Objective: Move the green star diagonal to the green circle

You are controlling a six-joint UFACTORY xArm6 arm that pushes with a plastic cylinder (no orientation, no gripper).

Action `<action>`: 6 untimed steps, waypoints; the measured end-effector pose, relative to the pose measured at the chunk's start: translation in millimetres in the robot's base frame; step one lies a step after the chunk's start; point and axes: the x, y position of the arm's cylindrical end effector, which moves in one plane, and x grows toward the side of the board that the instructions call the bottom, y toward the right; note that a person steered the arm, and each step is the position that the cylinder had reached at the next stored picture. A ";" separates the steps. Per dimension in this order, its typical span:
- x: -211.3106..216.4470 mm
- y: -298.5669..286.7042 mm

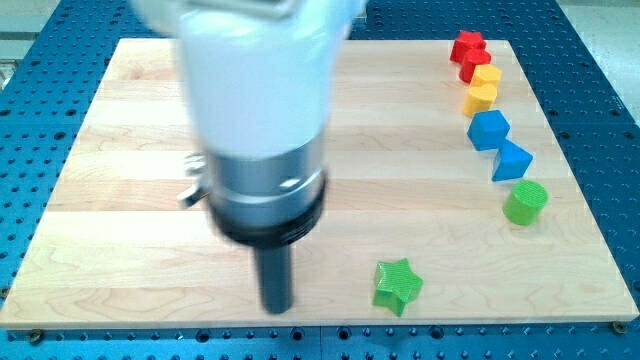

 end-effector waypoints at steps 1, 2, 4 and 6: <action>2.9 4.1; 2.9 4.1; 2.2 120.7; -23.8 247.7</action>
